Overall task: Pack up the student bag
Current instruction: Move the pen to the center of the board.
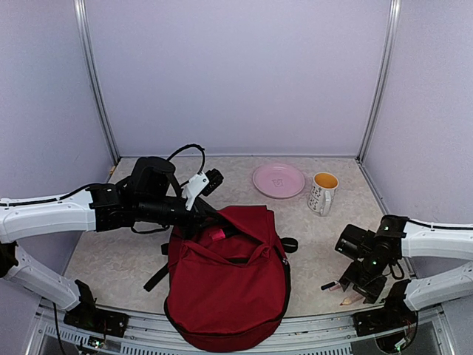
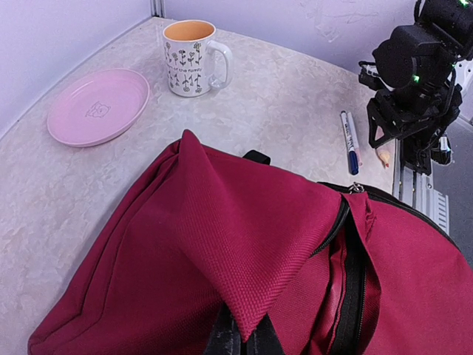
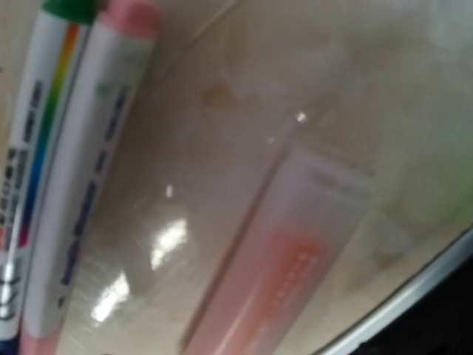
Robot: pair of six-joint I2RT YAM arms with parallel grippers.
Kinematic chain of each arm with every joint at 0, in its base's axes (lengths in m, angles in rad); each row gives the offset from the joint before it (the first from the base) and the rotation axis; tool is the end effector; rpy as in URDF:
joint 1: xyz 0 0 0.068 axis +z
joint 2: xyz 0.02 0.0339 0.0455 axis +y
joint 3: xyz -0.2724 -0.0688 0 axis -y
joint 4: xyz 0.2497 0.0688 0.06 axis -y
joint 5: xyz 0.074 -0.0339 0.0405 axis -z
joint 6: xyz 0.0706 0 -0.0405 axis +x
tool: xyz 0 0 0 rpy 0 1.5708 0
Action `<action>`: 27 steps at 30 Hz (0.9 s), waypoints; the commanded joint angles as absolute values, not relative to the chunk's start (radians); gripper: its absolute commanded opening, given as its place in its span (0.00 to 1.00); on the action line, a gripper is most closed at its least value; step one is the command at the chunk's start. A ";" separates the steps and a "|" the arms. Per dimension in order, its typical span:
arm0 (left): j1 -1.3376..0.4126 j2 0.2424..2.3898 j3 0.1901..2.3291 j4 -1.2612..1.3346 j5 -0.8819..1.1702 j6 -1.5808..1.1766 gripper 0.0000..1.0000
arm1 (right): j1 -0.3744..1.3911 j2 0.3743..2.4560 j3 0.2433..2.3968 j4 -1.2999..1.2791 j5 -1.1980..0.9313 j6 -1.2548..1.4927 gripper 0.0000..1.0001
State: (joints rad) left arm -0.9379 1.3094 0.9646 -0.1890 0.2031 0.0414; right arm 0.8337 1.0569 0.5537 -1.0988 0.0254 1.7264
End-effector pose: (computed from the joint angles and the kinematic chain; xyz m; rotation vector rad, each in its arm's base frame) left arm 0.1826 -0.2730 0.2759 1.1370 1.8640 -0.7392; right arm 0.0882 0.0945 0.1384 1.3487 2.8197 -0.0581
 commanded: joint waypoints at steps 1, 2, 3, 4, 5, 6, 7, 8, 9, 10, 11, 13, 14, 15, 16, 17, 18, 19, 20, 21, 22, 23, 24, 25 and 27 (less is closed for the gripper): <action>-0.946 1.311 0.984 -0.152 0.227 0.038 0.00 | 0.821 1.108 0.556 -1.062 0.009 1.725 0.79; -0.945 1.313 0.986 -0.154 0.227 0.038 0.00 | 0.821 1.120 0.544 -1.038 -0.005 1.728 0.78; -0.945 1.313 0.988 -0.157 0.225 0.040 0.00 | 0.820 1.133 0.534 -1.025 -0.012 1.735 0.78; -0.945 1.314 0.988 -0.158 0.223 0.042 0.00 | 0.819 1.145 0.531 -1.016 -0.011 1.739 0.77; -0.945 1.313 0.988 -0.159 0.221 0.043 0.00 | 0.818 1.153 0.532 -1.013 -0.005 1.742 0.76; -0.945 1.313 0.987 -0.160 0.219 0.045 0.00 | 0.816 1.160 0.535 -1.009 0.002 1.741 0.74; -0.944 1.313 0.987 -0.160 0.218 0.045 0.00 | 0.814 1.163 0.535 -0.994 0.006 1.737 0.72; -0.945 1.313 0.988 -0.160 0.219 0.044 0.00 | 0.813 1.167 0.534 -0.982 0.010 1.734 0.70; -0.945 1.313 0.989 -0.161 0.221 0.045 0.00 | 0.813 1.170 0.529 -0.963 0.010 1.729 0.68; -0.945 1.314 0.988 -0.162 0.224 0.045 0.00 | 0.811 1.174 0.517 -0.944 0.009 1.727 0.65; -0.945 1.315 0.990 -0.164 0.226 0.045 0.00 | 0.811 1.176 0.505 -0.930 0.008 1.730 0.61; -0.945 1.317 0.992 -0.167 0.229 0.046 0.00 | 0.810 1.181 0.476 -0.893 0.005 1.730 0.52; -0.944 1.317 0.992 -0.167 0.229 0.046 0.00 | 0.809 1.183 0.466 -0.876 0.006 1.730 0.47; -0.945 1.317 0.992 -0.167 0.229 0.046 0.00 | 0.810 1.185 0.461 -0.859 0.011 1.730 0.42; -0.945 1.317 0.992 -0.167 0.229 0.046 0.00 | 0.810 1.188 0.463 -0.844 0.018 1.722 0.38; -0.945 1.318 0.992 -0.168 0.229 0.046 0.00 | 0.810 1.193 0.470 -0.824 0.028 1.705 0.34; -0.945 1.319 0.993 -0.167 0.231 0.046 0.00 | 0.810 1.202 0.483 -0.808 0.040 1.685 0.33; -0.945 1.319 0.993 -0.167 0.230 0.046 0.00 | 0.810 1.213 0.499 -0.796 0.051 1.663 0.32; -0.945 1.319 0.994 -0.166 0.230 0.046 0.00 | 0.809 1.227 0.518 -0.786 0.060 1.638 0.31; -0.945 1.321 0.993 -0.168 0.231 0.046 0.00 | 0.810 1.243 0.538 -0.775 0.060 1.606 0.29; -0.945 1.321 0.993 -0.169 0.230 0.046 0.00 | 0.811 1.262 0.556 -0.762 0.053 1.575 0.28; -0.945 1.321 0.994 -0.169 0.231 0.046 0.00 | 0.812 1.277 0.572 -0.745 0.039 1.545 0.27; -0.945 1.321 0.993 -0.170 0.231 0.045 0.00 | 0.815 1.293 0.585 -0.723 0.022 1.513 0.26; -0.945 1.322 0.995 -0.170 0.232 0.046 0.00 | 0.820 1.308 0.592 -0.696 0.005 1.482 0.26; -0.945 1.322 0.995 -0.170 0.231 0.046 0.00 | 0.833 1.335 0.603 -0.637 -0.036 1.417 0.25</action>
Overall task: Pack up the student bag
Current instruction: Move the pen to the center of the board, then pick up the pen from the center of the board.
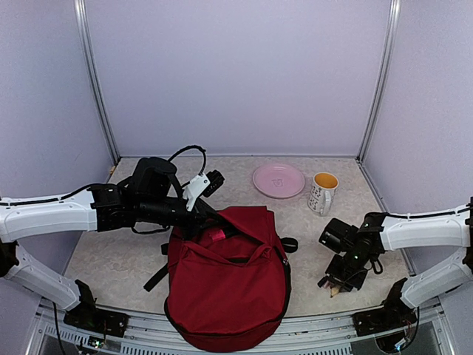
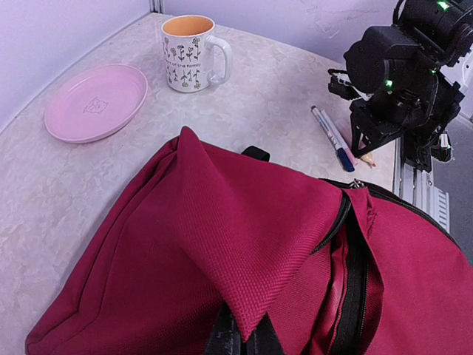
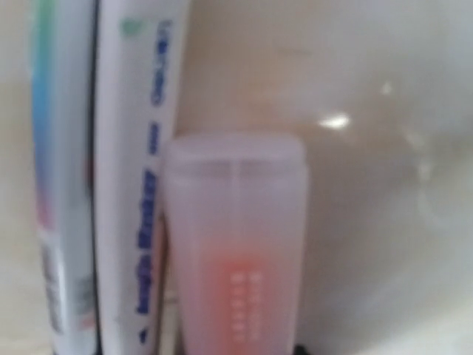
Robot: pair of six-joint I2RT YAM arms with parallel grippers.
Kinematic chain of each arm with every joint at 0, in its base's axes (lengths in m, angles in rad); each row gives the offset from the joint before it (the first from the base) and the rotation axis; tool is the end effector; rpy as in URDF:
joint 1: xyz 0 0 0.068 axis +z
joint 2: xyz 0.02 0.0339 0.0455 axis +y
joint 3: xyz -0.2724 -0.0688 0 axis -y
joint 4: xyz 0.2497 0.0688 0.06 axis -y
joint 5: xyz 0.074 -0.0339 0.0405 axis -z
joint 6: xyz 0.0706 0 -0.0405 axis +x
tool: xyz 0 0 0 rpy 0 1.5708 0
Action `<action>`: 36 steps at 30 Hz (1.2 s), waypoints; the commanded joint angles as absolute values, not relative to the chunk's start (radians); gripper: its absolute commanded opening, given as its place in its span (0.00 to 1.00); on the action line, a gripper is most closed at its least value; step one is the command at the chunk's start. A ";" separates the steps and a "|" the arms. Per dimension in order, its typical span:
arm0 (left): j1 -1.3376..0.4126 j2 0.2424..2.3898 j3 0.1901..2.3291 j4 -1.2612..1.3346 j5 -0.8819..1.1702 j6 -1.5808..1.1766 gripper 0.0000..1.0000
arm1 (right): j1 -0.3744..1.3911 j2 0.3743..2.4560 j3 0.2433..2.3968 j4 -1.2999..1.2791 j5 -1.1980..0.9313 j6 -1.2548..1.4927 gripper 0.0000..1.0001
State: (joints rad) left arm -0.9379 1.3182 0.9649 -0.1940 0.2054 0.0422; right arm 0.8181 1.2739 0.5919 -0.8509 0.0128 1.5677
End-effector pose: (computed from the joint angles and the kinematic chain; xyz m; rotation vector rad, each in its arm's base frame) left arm 0.1831 -0.2739 0.2727 1.1445 1.8757 -0.7373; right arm 0.1220 0.1289 0.1187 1.1408 2.8990 0.0475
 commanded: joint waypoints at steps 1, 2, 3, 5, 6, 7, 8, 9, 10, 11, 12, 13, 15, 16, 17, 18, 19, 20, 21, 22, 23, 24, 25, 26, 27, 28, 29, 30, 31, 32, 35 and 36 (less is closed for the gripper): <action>-0.945 1.322 0.995 -0.170 0.232 0.047 0.00 | 0.840 1.347 0.606 -0.596 -0.055 1.384 0.26; -0.945 1.322 0.995 -0.170 0.233 0.046 0.00 | 0.846 1.359 0.607 -0.571 -0.074 1.338 0.28; -0.945 1.322 0.995 -0.170 0.234 0.045 0.00 | 0.850 1.372 0.611 -0.557 -0.091 1.318 0.30; -0.944 1.323 0.996 -0.171 0.234 0.046 0.00 | 0.853 1.389 0.621 -0.551 -0.114 1.268 0.33; -0.945 1.324 0.996 -0.172 0.234 0.047 0.00 | 0.854 1.393 0.625 -0.561 -0.117 1.250 0.35; -0.945 1.324 0.997 -0.171 0.235 0.046 0.00 | 0.854 1.396 0.630 -0.575 -0.116 1.234 0.38; -0.945 1.324 0.997 -0.172 0.237 0.047 0.00 | 0.854 1.393 0.632 -0.596 -0.113 1.227 0.39; -0.945 1.322 0.997 -0.173 0.238 0.046 0.00 | 0.853 1.391 0.634 -0.618 -0.103 1.223 0.41; -0.945 1.322 0.997 -0.173 0.239 0.046 0.00 | 0.853 1.387 0.634 -0.638 -0.092 1.221 0.43; -0.945 1.322 0.998 -0.173 0.239 0.045 0.00 | 0.852 1.382 0.633 -0.652 -0.080 1.219 0.45; -0.945 1.321 0.998 -0.173 0.241 0.046 0.00 | 0.851 1.375 0.632 -0.663 -0.067 1.212 0.47; -0.945 1.319 0.999 -0.173 0.242 0.045 0.00 | 0.848 1.372 0.633 -0.671 -0.053 1.204 0.48; -0.946 1.318 0.998 -0.173 0.241 0.045 0.00 | 0.841 1.375 0.639 -0.671 -0.032 1.181 0.49; -0.946 1.318 0.997 -0.173 0.241 0.045 0.00 | 0.835 1.383 0.643 -0.668 -0.031 1.170 0.49; -0.946 1.317 0.997 -0.173 0.240 0.045 0.00 | 0.831 1.394 0.650 -0.664 -0.033 1.151 0.49; -0.946 1.316 0.997 -0.173 0.239 0.047 0.00 | 0.828 1.409 0.659 -0.668 -0.034 1.137 0.48; -0.946 1.315 0.996 -0.173 0.240 0.046 0.00 | 0.827 1.426 0.671 -0.685 -0.026 1.124 0.48; -0.946 1.314 0.997 -0.172 0.240 0.046 0.00 | 0.826 1.443 0.683 -0.707 -0.011 1.116 0.48; -0.946 1.312 0.996 -0.171 0.242 0.047 0.00 | 0.825 1.459 0.695 -0.739 0.010 1.115 0.48; -0.946 1.312 0.996 -0.170 0.242 0.047 0.00 | 0.825 1.472 0.703 -0.764 0.033 1.115 0.48; -0.946 1.310 0.996 -0.170 0.241 0.046 0.00 | 0.823 1.483 0.709 -0.785 0.049 1.114 0.48; -0.946 1.309 0.996 -0.170 0.241 0.047 0.00 | 0.822 1.489 0.712 -0.795 0.060 1.115 0.48; -0.946 1.308 0.995 -0.170 0.242 0.047 0.00 | 0.822 1.493 0.712 -0.799 0.063 1.115 0.48; -0.946 1.308 0.994 -0.170 0.243 0.048 0.00 | 0.821 1.496 0.711 -0.799 0.074 1.115 0.48; -0.946 1.308 0.995 -0.170 0.242 0.049 0.00 | 0.821 1.499 0.710 -0.799 0.089 1.116 0.48; -0.946 1.309 0.995 -0.169 0.243 0.048 0.00 | 0.818 1.503 0.710 -0.805 0.099 1.121 0.48; -0.946 1.308 0.996 -0.170 0.243 0.048 0.00 | 0.815 1.507 0.710 -0.821 0.110 1.126 0.48; -0.946 1.308 0.996 -0.170 0.241 0.048 0.00 | 0.812 1.510 0.712 -0.835 0.125 1.133 0.48; -0.946 1.308 0.996 -0.170 0.241 0.048 0.00 | 0.810 1.512 0.715 -0.845 0.135 1.135 0.48; -0.946 1.309 0.995 -0.170 0.242 0.049 0.00 | 0.809 1.511 0.717 -0.848 0.142 1.132 0.48; -0.945 1.311 0.996 -0.172 0.243 0.049 0.00 | 0.807 1.502 0.717 -0.839 0.143 1.126 0.43; -0.945 1.312 0.995 -0.172 0.243 0.049 0.00 | 0.805 1.497 0.716 -0.831 0.139 1.122 0.36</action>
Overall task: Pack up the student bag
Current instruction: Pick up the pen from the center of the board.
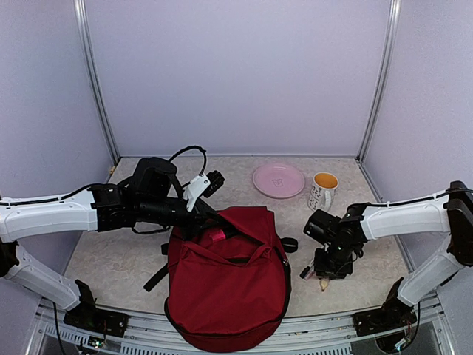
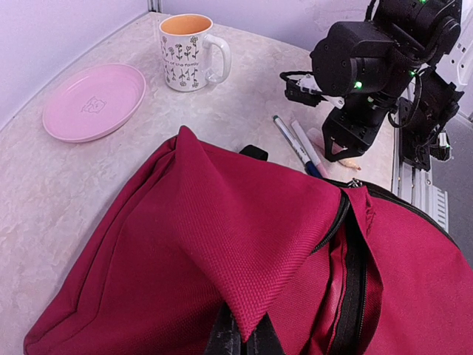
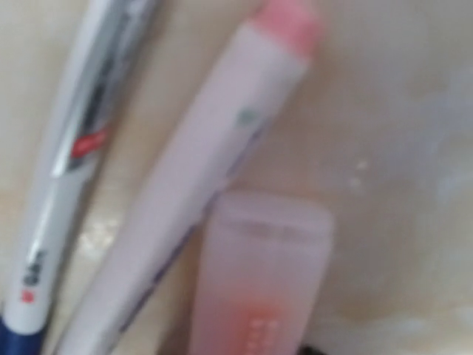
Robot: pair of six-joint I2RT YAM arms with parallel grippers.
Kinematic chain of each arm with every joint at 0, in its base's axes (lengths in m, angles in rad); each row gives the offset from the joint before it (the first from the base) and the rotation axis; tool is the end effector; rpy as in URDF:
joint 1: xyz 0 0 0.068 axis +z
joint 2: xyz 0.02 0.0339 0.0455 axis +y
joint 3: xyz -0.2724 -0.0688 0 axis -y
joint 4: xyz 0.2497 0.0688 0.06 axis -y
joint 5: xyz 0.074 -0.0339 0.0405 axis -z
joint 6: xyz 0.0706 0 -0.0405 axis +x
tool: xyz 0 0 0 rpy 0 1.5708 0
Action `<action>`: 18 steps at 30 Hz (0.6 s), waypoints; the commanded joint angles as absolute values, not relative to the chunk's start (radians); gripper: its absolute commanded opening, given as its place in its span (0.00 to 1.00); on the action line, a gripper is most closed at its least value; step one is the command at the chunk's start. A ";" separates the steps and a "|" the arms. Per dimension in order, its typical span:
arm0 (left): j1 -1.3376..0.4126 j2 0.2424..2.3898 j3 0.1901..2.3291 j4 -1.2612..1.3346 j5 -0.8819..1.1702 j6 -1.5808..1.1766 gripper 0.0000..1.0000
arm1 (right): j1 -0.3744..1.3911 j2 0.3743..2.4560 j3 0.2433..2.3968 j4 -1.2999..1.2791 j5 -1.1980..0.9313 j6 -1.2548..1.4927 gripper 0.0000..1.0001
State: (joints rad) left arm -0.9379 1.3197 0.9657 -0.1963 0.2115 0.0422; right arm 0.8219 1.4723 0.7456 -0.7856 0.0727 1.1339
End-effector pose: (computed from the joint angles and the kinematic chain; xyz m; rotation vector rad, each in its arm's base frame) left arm 0.1828 -0.2742 0.2723 1.1494 1.8773 -0.7428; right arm 0.1591 0.1636 0.1194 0.4769 3.0111 0.0120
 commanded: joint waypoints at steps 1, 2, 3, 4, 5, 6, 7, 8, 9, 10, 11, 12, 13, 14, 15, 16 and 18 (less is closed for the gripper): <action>-0.945 1.312 0.995 -0.172 0.242 0.049 0.00 | 0.805 1.494 0.715 -0.826 0.136 1.121 0.28; -0.945 1.311 0.996 -0.172 0.241 0.049 0.00 | 0.805 1.489 0.714 -0.824 0.134 1.121 0.21; -0.945 1.313 0.996 -0.171 0.240 0.050 0.00 | 0.805 1.483 0.713 -0.825 0.134 1.123 0.14; -0.945 1.313 0.996 -0.172 0.239 0.049 0.00 | 0.805 1.479 0.712 -0.830 0.137 1.132 0.10; -0.945 1.313 0.995 -0.172 0.240 0.048 0.00 | 0.805 1.473 0.709 -0.838 0.142 1.142 0.09; -0.945 1.313 0.996 -0.172 0.239 0.049 0.00 | 0.805 1.467 0.708 -0.844 0.146 1.151 0.09; -0.945 1.313 0.996 -0.171 0.240 0.049 0.00 | 0.805 1.459 0.705 -0.846 0.149 1.157 0.09; -0.945 1.312 0.996 -0.172 0.241 0.050 0.00 | 0.805 1.451 0.703 -0.848 0.150 1.164 0.08; -0.945 1.312 0.997 -0.171 0.242 0.049 0.00 | 0.805 1.442 0.703 -0.849 0.152 1.168 0.08; -0.945 1.313 0.996 -0.171 0.241 0.049 0.00 | 0.805 1.434 0.706 -0.852 0.156 1.170 0.07; -0.945 1.313 0.996 -0.172 0.241 0.048 0.00 | 0.805 1.425 0.711 -0.857 0.166 1.171 0.06; -0.945 1.313 0.996 -0.171 0.242 0.049 0.00 | 0.805 1.418 0.720 -0.867 0.178 1.174 0.05; -0.945 1.312 0.997 -0.172 0.241 0.048 0.00 | 0.805 1.409 0.731 -0.890 0.194 1.179 0.05; -0.945 1.311 0.995 -0.172 0.240 0.048 0.00 | 0.805 1.399 0.745 -0.910 0.215 1.186 0.05; -0.945 1.312 0.996 -0.172 0.240 0.049 0.00 | 0.805 1.388 0.759 -0.934 0.236 1.195 0.05; -0.945 1.310 0.996 -0.172 0.239 0.048 0.00 | 0.805 1.375 0.776 -0.960 0.260 1.206 0.04; -0.944 1.310 0.996 -0.172 0.236 0.048 0.00 | 0.805 1.341 0.812 -0.992 0.306 1.215 0.04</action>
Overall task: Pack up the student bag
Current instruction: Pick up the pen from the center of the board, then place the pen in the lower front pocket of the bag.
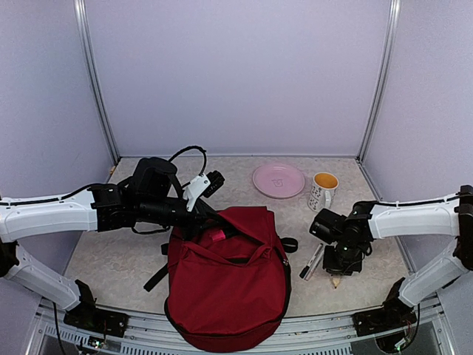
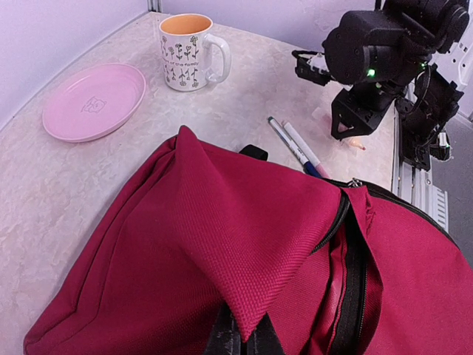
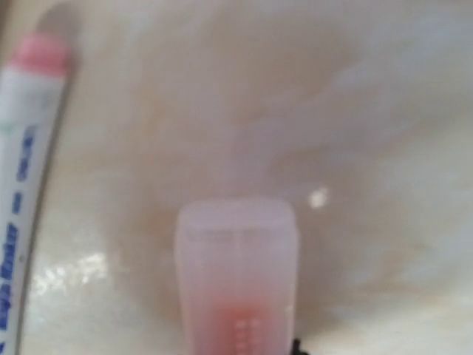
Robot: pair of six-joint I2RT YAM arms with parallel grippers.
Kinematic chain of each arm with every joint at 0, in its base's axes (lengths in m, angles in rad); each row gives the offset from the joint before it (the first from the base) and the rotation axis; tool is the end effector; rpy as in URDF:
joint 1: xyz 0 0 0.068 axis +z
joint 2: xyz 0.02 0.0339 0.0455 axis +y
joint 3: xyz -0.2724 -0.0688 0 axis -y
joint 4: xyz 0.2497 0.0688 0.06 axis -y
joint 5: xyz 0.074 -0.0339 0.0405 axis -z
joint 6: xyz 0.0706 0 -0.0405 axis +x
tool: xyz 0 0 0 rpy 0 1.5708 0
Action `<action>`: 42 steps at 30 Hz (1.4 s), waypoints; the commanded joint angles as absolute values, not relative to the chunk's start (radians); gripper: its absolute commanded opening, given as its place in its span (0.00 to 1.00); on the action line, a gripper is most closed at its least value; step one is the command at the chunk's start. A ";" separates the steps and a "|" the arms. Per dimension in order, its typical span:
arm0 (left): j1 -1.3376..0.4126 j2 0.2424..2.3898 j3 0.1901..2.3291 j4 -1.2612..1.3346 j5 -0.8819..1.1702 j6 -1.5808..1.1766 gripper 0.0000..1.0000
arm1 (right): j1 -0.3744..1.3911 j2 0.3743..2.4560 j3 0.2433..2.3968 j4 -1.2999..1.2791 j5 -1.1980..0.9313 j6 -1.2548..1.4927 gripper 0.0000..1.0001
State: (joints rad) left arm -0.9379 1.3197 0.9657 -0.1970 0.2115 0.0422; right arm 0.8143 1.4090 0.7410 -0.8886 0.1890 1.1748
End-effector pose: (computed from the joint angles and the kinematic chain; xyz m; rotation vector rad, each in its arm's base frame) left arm 0.1828 -0.2742 0.2722 1.1497 1.8780 -0.7426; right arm 0.1547 0.1446 0.1314 0.5348 2.9238 -0.1358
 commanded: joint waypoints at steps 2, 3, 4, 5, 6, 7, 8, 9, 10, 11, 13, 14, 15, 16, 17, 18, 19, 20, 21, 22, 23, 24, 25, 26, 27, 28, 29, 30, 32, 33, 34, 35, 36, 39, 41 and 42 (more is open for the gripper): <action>-0.943 1.308 0.995 -0.172 0.233 0.048 0.00 | 0.804 1.297 0.850 -0.997 0.347 1.196 0.01; -0.943 1.309 0.995 -0.172 0.233 0.048 0.00 | 0.804 1.263 0.868 -0.983 0.366 1.166 0.00; -0.943 1.308 0.995 -0.172 0.233 0.048 0.00 | 0.806 1.238 0.886 -0.960 0.380 1.117 0.00; -0.943 1.309 0.996 -0.172 0.233 0.046 0.00 | 0.807 1.213 0.902 -0.932 0.391 1.069 0.00; -0.942 1.309 0.996 -0.172 0.234 0.046 0.00 | 0.810 1.187 0.916 -0.897 0.401 1.018 0.00; -0.942 1.308 0.996 -0.172 0.235 0.047 0.00 | 0.815 1.164 0.927 -0.855 0.403 0.963 0.00; -0.941 1.308 0.996 -0.171 0.236 0.046 0.00 | 0.823 1.141 0.940 -0.805 0.401 0.914 0.00; -0.939 1.308 0.994 -0.170 0.238 0.045 0.00 | 0.835 1.120 0.943 -0.744 0.392 0.858 0.00; -0.937 1.308 0.995 -0.169 0.241 0.044 0.00 | 0.848 1.095 0.939 -0.658 0.366 0.801 0.00; -0.935 1.308 0.994 -0.167 0.244 0.043 0.00 | 0.862 1.072 0.927 -0.554 0.319 0.733 0.00; -0.930 1.308 0.993 -0.163 0.249 0.041 0.00 | 0.911 1.033 0.887 -0.332 0.203 0.608 0.00; -0.929 1.308 0.992 -0.162 0.252 0.041 0.00 | 0.943 1.024 0.867 -0.223 0.146 0.542 0.00; -0.928 1.308 0.990 -0.160 0.255 0.043 0.00 | 0.980 1.024 0.853 -0.128 0.110 0.456 0.00; -0.927 1.308 0.990 -0.157 0.259 0.041 0.00 | 1.018 1.035 0.849 -0.062 0.090 0.390 0.00; -0.925 1.308 0.988 -0.153 0.264 0.039 0.00 | 1.050 1.053 0.856 -0.003 0.075 0.313 0.00; -0.924 1.308 0.987 -0.150 0.269 0.038 0.00 | 1.081 1.083 0.872 0.010 0.074 0.244 0.00; -0.924 1.308 0.986 -0.147 0.274 0.038 0.00 | 1.104 1.119 0.899 0.002 0.038 0.175 0.00; -0.923 1.308 0.985 -0.147 0.274 0.036 0.00 | 1.127 1.162 0.931 -0.021 0.017 0.111 0.00; -0.922 1.308 0.984 -0.147 0.272 0.037 0.00 | 1.137 1.200 0.963 -0.054 -0.005 0.052 0.00; -0.922 1.308 0.984 -0.147 0.270 0.037 0.00 | 1.146 1.242 0.999 -0.083 -0.025 -0.008 0.00; -0.922 1.309 0.985 -0.148 0.269 0.039 0.00 | 1.159 1.282 1.021 -0.112 -0.036 -0.065 0.00; -0.922 1.309 0.984 -0.149 0.266 0.039 0.00 | 1.174 1.319 1.042 -0.135 -0.044 -0.117 0.00; -0.921 1.309 0.985 -0.149 0.267 0.039 0.00 | 1.189 1.372 1.065 -0.157 -0.043 -0.166 0.00; -0.921 1.308 0.985 -0.149 0.266 0.039 0.00 | 1.207 1.411 1.085 -0.171 -0.015 -0.207 0.00; -0.920 1.307 0.985 -0.149 0.265 0.039 0.00 | 1.222 1.445 1.107 -0.180 0.031 -0.247 0.00; -0.920 1.307 0.985 -0.148 0.266 0.039 0.00 | 1.234 1.478 1.121 -0.187 0.058 -0.282 0.00; -0.920 1.304 0.985 -0.149 0.267 0.038 0.00 | 1.242 1.502 1.129 -0.187 0.095 -0.323 0.00; -0.920 1.304 0.984 -0.149 0.268 0.038 0.00 | 1.250 1.522 1.125 -0.171 0.128 -0.376 0.00; -0.920 1.301 0.985 -0.149 0.271 0.037 0.00 | 1.260 1.553 1.106 -0.120 0.199 -0.441 0.00; -0.920 1.300 0.984 -0.148 0.271 0.037 0.00 | 1.262 1.567 1.094 -0.092 0.235 -0.468 0.00; -0.920 1.299 0.985 -0.148 0.272 0.038 0.00 | 1.262 1.581 1.086 -0.075 0.270 -0.491 0.00; -0.920 1.298 0.985 -0.149 0.271 0.039 0.00 | 1.262 1.595 1.083 -0.058 0.310 -0.510 0.01; -0.920 1.297 0.984 -0.149 0.270 0.038 0.00 | 1.262 1.608 1.082 -0.046 0.358 -0.521 0.03; -0.920 1.296 0.985 -0.149 0.269 0.039 0.00 | 1.262 1.641 1.087 -0.020 0.513 -0.543 0.14; -0.920 1.296 0.985 -0.150 0.271 0.039 0.00 | 1.262 1.650 1.102 -0.061 0.541 -0.523 0.27; -0.920 1.296 0.985 -0.150 0.273 0.038 0.00 | 1.262 1.649 1.110 -0.085 0.536 -0.502 0.35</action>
State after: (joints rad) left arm -0.9222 1.3197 0.9657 -0.1955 0.2401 0.0418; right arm 1.2648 1.6272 1.0943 -0.0593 0.3805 -0.4843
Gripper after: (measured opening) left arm 0.019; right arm 0.246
